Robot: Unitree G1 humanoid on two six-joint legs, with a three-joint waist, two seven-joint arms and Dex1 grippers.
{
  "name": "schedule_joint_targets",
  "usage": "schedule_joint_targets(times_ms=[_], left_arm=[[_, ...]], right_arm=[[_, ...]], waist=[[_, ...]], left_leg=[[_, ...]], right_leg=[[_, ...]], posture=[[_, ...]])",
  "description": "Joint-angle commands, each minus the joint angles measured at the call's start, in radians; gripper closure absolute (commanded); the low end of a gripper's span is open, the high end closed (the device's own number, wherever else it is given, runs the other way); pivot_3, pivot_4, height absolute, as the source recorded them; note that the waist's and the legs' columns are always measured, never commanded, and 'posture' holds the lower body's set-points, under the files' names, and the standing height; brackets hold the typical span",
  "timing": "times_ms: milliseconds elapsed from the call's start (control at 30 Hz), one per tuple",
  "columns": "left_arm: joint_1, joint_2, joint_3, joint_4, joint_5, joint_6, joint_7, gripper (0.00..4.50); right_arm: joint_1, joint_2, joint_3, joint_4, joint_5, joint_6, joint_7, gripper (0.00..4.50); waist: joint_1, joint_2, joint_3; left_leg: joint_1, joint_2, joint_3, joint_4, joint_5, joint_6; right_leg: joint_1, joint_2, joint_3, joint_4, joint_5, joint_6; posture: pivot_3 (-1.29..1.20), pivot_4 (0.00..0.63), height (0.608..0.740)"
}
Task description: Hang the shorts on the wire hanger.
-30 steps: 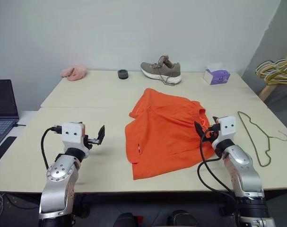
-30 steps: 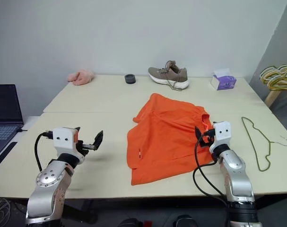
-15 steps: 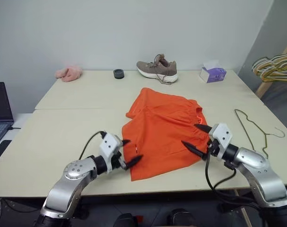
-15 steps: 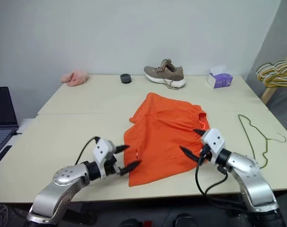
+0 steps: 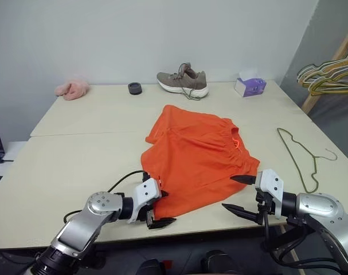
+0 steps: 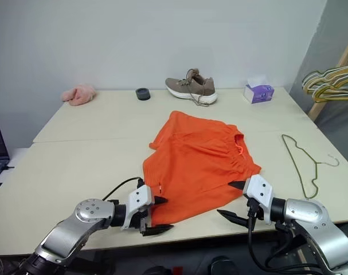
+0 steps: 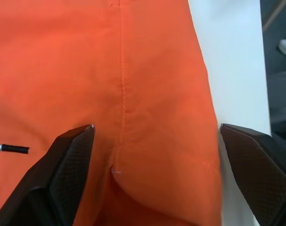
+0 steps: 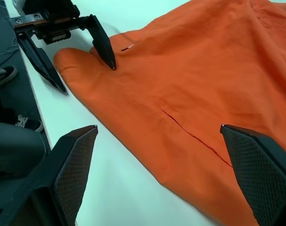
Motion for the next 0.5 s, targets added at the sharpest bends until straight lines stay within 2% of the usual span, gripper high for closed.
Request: schedule_joint_targets(times_ms=[33, 100, 300, 467, 500], left_arm=[[0.000, 0.016, -0.027, 0.035, 0.052, -0.038, -0.008, 0.40], [0.006, 0.022, -0.028, 0.050, 0.073, -0.062, -0.010, 0.88], [0.010, 0.011, 0.002, 0.079, 0.099, -0.119, 0.029, 2.74], [-0.015, 0.007, 0.067, 0.114, 0.086, -0.157, 0.068, 4.31], [-0.019, 0.010, 0.077, 0.121, 0.086, -0.166, 0.073, 4.46]], right_arm=[[-0.016, -0.022, -0.015, -0.026, -0.030, -0.026, -0.008, 0.00], [-0.017, -0.041, -0.014, -0.012, -0.065, -0.056, 0.000, 0.00], [-0.028, -0.109, -0.002, 0.069, -0.184, -0.161, 0.014, 0.00], [-0.160, -0.149, 0.068, 0.273, -0.417, -0.340, -0.053, 0.00], [-0.191, -0.148, 0.084, 0.316, -0.451, -0.373, -0.063, 0.00]], waist=[[-0.001, 0.000, 0.000], [-0.002, 0.000, 0.000], [-0.004, 0.000, 0.000], [-0.013, 0.000, 0.002], [-0.018, 0.000, 0.002]], left_leg=[[0.000, 0.000, 0.000, 0.000, 0.000, 0.000], [0.001, 0.000, 0.000, 0.000, 0.000, 0.000], [0.002, 0.000, 0.000, -0.001, 0.000, 0.000], [0.009, 0.000, 0.002, 0.000, 0.000, 0.000], [0.009, 0.000, 0.002, 0.000, 0.001, 0.001]], right_leg=[[0.000, 0.000, 0.000, 0.000, 0.000, 0.000], [0.000, 0.000, 0.000, 0.000, 0.000, 0.000], [0.000, 0.000, 0.000, 0.000, 0.000, 0.000], [0.002, -0.001, 0.002, 0.000, -0.002, -0.004], [0.002, -0.001, 0.002, 0.000, -0.002, -0.005]], posture=[[-0.20, 0.041, 0.740], [-0.20, 0.042, 0.740], [-0.20, 0.045, 0.740], [-0.19, 0.041, 0.740], [-0.19, 0.040, 0.740]])
